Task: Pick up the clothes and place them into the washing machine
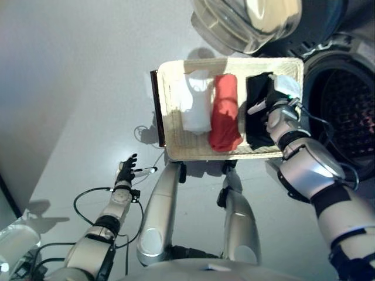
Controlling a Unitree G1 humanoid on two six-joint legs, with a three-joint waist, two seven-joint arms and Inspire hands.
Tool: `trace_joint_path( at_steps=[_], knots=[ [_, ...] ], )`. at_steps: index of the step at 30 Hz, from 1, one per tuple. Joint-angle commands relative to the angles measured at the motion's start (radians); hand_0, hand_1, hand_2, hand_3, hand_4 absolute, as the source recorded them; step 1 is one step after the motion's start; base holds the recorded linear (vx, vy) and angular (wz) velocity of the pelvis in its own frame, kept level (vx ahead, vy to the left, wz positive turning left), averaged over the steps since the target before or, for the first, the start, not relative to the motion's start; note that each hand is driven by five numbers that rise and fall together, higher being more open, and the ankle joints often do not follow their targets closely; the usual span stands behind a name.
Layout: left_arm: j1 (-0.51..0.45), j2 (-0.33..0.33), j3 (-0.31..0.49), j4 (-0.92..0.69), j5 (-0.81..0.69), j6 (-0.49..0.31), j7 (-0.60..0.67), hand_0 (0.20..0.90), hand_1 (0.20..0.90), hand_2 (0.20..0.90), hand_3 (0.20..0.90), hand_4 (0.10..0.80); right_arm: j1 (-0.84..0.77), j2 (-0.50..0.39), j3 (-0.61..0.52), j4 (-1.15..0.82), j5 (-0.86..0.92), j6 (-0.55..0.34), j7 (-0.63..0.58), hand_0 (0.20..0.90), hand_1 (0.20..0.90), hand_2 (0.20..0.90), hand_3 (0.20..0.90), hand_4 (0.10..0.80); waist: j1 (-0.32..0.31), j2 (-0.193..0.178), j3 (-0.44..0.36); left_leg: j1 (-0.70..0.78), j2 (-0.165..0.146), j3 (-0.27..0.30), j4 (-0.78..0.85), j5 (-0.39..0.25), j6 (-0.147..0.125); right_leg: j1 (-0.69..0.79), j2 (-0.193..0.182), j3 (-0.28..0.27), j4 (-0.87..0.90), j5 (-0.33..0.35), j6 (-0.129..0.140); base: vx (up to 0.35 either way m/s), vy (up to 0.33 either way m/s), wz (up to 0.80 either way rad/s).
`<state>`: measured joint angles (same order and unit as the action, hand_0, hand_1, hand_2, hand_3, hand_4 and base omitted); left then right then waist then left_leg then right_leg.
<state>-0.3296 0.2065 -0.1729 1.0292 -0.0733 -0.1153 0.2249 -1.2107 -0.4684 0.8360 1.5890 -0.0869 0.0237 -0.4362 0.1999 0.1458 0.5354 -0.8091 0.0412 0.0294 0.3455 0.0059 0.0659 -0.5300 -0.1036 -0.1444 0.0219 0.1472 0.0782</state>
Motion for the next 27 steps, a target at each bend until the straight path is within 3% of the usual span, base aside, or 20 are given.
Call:
trace_joint_path(
  at_steps=[1, 5, 6, 7, 8, 9, 11, 13, 27],
  knots=[
    [0.088, 0.024, -0.018, -0.038, -0.012, -0.001, 0.047, 0.9, 0.9, 0.9, 0.9, 0.8, -0.078, -0.08, 0.061, 0.004, -0.021, 0.022, -0.009, 0.9, 0.9, 0.9, 0.9, 0.8, 0.005, 0.081, -0.015, 0.032, 0.08, -0.029, 0.014, 0.121, -0.2, 0.09, -0.064, 0.072, 0.106, 0.021, -0.011, 0.029, 0.034, 0.03],
    [0.097, 0.021, -0.026, -0.047, -0.005, -0.002, 0.05, 0.9, 0.9, 0.9, 0.9, 0.8, -0.086, -0.083, 0.1, 0.037, -0.041, 0.046, 0.005, 0.9, 0.9, 0.9, 0.9, 0.8, 0.007, 0.109, -0.015, 0.001, 0.077, -0.027, 0.038, 0.118, -0.186, 0.049, -0.066, 0.088, 0.145, 0.021, -0.013, 0.01, 0.035, -0.02],
    [0.104, 0.019, -0.028, -0.053, -0.005, -0.001, 0.049, 0.9, 0.9, 0.9, 0.9, 0.8, -0.081, -0.085, 0.106, 0.036, -0.042, 0.048, 0.007, 0.826, 0.826, 0.826, 0.826, 0.747, 0.008, 0.113, -0.015, 0.0, 0.076, -0.027, 0.041, 0.117, -0.181, 0.046, -0.065, 0.09, 0.149, 0.021, -0.014, 0.012, 0.011, -0.03],
    [0.104, 0.019, -0.028, -0.053, -0.005, -0.001, 0.049, 0.9, 0.9, 0.9, 0.9, 0.8, -0.081, -0.085, 0.106, 0.036, -0.042, 0.048, 0.007, 0.826, 0.826, 0.826, 0.826, 0.747, 0.008, 0.113, -0.015, 0.0, 0.076, -0.027, 0.041, 0.117, -0.181, 0.046, -0.065, 0.091, 0.149, 0.021, -0.014, 0.0, 0.0, 0.0],
    [0.11, 0.018, -0.028, -0.053, -0.005, -0.003, 0.049, 0.9, 0.9, 0.9, 0.9, 0.8, -0.077, -0.087, 0.111, 0.038, -0.046, 0.05, 0.012, 0.645, 0.645, 0.645, 0.645, 0.618, 0.008, 0.117, -0.015, 0.0, 0.075, -0.026, 0.039, 0.117, -0.179, 0.043, -0.065, 0.094, 0.152, 0.021, -0.015, 0.0, 0.0, 0.0],
    [0.11, 0.018, -0.028, -0.053, -0.005, -0.003, 0.049, 0.9, 0.9, 0.9, 0.9, 0.8, -0.077, -0.087, 0.111, 0.038, -0.046, 0.05, 0.012, 0.645, 0.645, 0.645, 0.645, 0.618, 0.008, 0.117, -0.015, 0.0, 0.075, -0.026, 0.039, 0.117, -0.179, 0.043, -0.065, 0.094, 0.152, 0.021, -0.015, 0.0, 0.0, 0.0],
    [0.122, 0.013, -0.025, -0.051, -0.002, 0.0, 0.046, 0.9, 0.9, 0.9, 0.9, 0.8, -0.057, -0.09, 0.105, 0.033, -0.043, 0.049, 0.017, 0.362, 0.362, 0.362, 0.362, 0.416, 0.005, 0.125, -0.015, 0.004, 0.07, -0.023, 0.033, 0.118, -0.175, 0.038, -0.064, 0.1, 0.159, 0.02, -0.016, 0.0, 0.0, 0.0],
    [0.124, 0.011, -0.026, -0.042, 0.0, 0.001, 0.046, 0.9, 0.9, 0.9, 0.9, 0.8, -0.05, -0.093, 0.102, 0.029, -0.041, 0.049, 0.02, 0.2, 0.2, 0.2, 0.2, 0.3, 0.004, 0.127, -0.015, 0.007, 0.068, -0.023, 0.026, 0.119, -0.173, 0.04, -0.065, 0.1, 0.155, 0.02, -0.016, 0.004, -0.001, -0.02],
    [0.132, 0.013, -0.026, -0.007, 0.02, 0.007, 0.048, 0.9, 0.9, 0.9, 0.9, 0.8, 0.001, -0.118, 0.048, 0.011, -0.008, 0.047, 0.031, 0.2, 0.2, 0.2, 0.2, 0.3, -0.015, 0.122, -0.015, 0.107, 0.074, -0.025, -0.048, 0.114, -0.189, 0.132, -0.073, 0.083, 0.075, 0.015, -0.015, 0.002, -0.007, 0.02]
  ],
)
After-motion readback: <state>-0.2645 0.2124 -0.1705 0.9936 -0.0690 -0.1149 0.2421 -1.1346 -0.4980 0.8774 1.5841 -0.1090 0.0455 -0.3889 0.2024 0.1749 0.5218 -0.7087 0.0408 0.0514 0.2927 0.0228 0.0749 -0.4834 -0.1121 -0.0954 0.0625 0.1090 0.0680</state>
